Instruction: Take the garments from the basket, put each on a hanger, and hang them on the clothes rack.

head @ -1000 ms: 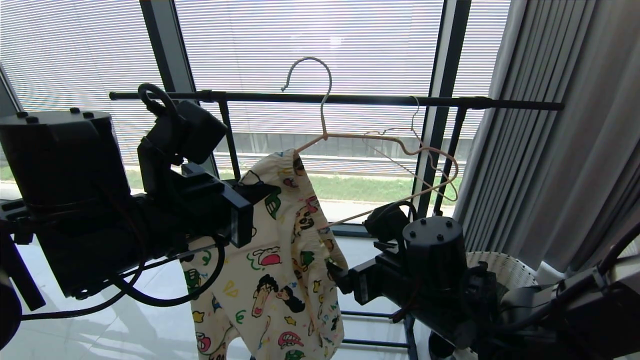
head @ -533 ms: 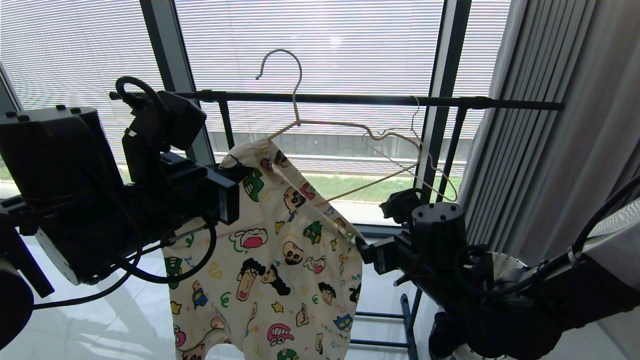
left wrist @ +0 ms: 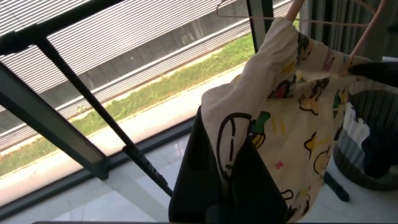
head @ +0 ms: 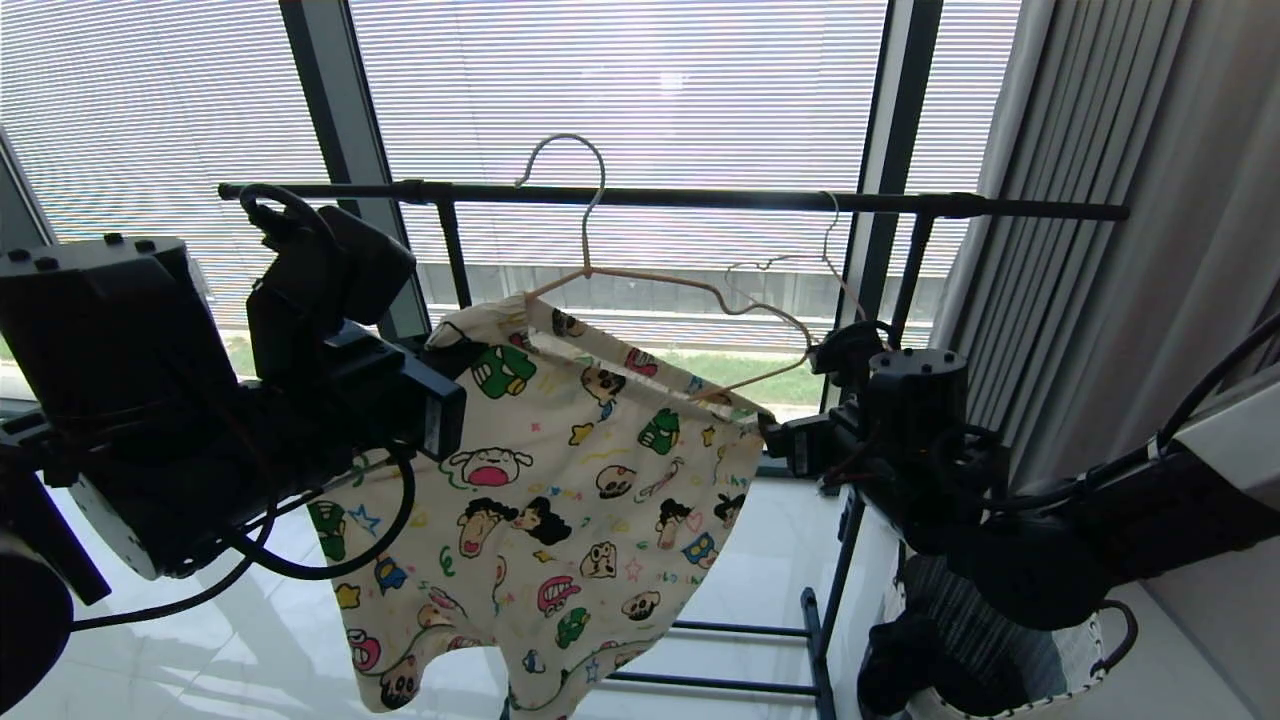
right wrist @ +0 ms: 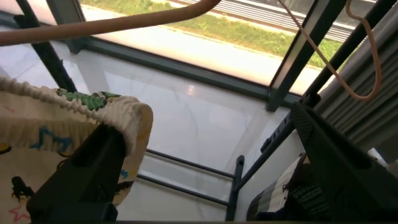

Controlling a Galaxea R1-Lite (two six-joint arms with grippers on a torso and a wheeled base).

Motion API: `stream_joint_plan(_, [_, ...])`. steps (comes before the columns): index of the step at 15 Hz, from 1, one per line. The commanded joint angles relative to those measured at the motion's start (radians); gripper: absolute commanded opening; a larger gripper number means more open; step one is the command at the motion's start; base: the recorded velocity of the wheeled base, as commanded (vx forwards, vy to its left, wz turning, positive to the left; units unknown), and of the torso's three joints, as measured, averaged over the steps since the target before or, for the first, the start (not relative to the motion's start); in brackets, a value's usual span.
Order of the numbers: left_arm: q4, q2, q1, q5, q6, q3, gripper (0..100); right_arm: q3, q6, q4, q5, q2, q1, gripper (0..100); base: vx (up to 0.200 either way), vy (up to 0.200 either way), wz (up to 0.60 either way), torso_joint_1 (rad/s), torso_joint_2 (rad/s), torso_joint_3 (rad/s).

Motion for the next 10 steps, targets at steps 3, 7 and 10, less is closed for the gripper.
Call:
stream_joint_plan(3, [-0.03,-0.008,0.028,-0.023,0.022,0.022,0,-0.007,-0.012,0.002,0.001,-0.017,-0.032,100,0.0,0.0,0.0,0.0,0.0,0.0])
stream_joint_plan(7, [-0.043,-0.041,0.062,-0.101,0.098,0.085,0,-0.007,-0.03,0.002,0.006,-0.026,-0.066,100,0.0,0.0,0.0,0.0,0.0,0.0])
stream_joint_plan(10, [-0.061,-0.057,0.138,-0.204,0.17,0.129,0,-0.005,-0.03,0.002,0.006,-0.031,-0.077,100,0.0,0.0,0.0,0.0,0.0,0.0])
